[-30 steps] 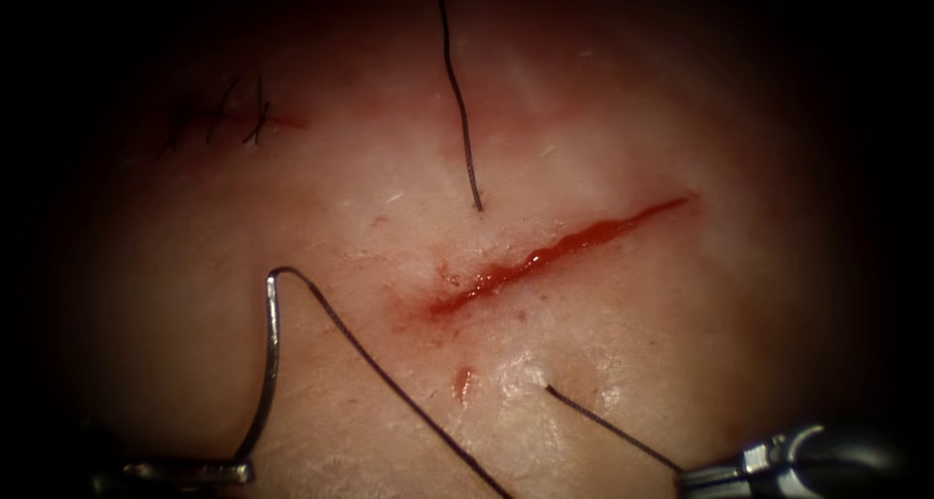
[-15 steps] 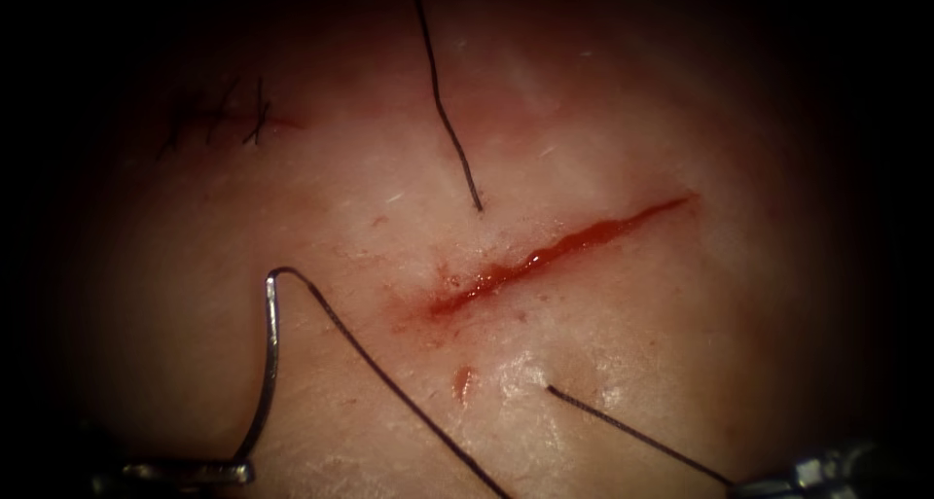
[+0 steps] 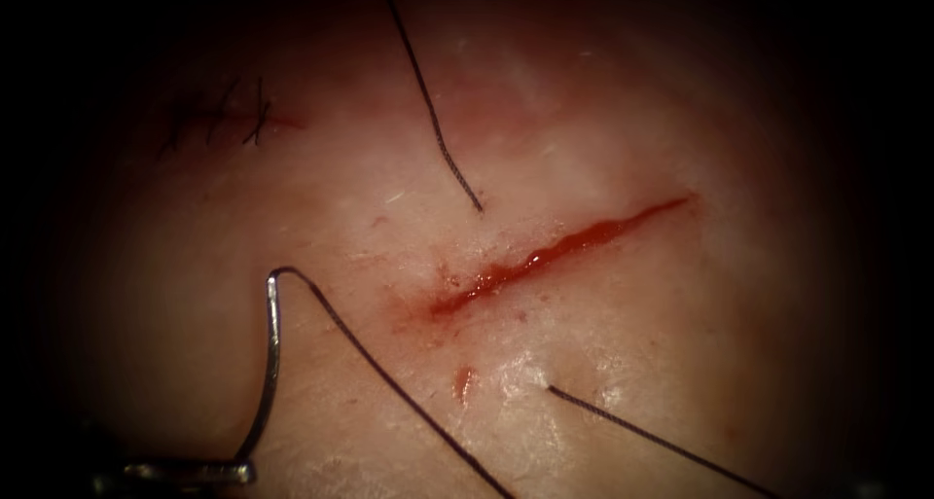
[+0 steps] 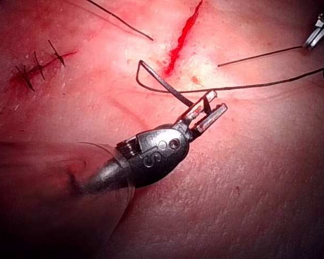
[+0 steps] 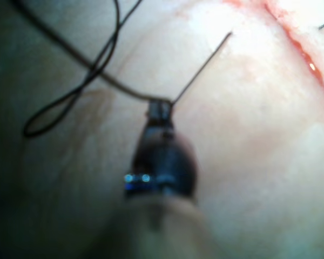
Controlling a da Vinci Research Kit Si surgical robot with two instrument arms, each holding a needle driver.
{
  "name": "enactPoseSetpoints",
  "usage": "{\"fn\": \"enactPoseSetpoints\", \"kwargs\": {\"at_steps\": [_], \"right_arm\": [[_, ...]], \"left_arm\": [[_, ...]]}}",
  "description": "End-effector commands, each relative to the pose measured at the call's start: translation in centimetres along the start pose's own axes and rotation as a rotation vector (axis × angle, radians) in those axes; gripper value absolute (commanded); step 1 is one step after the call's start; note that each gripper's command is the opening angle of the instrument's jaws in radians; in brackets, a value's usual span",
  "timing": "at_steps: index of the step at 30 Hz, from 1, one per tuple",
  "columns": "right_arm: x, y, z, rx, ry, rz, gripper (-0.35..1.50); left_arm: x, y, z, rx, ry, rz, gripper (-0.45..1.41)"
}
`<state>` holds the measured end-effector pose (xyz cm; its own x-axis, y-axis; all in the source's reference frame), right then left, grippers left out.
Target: Wound Closure
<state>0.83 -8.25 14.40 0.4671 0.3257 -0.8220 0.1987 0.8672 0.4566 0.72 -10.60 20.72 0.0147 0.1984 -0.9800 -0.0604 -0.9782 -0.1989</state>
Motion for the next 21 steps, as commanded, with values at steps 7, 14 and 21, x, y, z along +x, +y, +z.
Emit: {"fn": "enactPoseSetpoints", "kwargs": {"at_steps": [7, 14, 21], "right_arm": [[-0.11, -0.11, -0.04, -0.016, -0.007, 0.016, -0.35], [0.24, 0.11, -0.10, -0.126, -0.031, -0.040, 1.47], [0.52, 0.64, -0.56, 0.040, -0.254, -0.130, 1.18]], "left_arm": [[-0.07, 0.09, 0.09, -0.002, 0.003, -0.005, -0.45], [-0.07, 0.09, 0.07, -0.003, 0.004, -0.005, -0.45], [-0.06, 0.10, 0.07, -0.003, 0.004, -0.005, -0.45]]}}
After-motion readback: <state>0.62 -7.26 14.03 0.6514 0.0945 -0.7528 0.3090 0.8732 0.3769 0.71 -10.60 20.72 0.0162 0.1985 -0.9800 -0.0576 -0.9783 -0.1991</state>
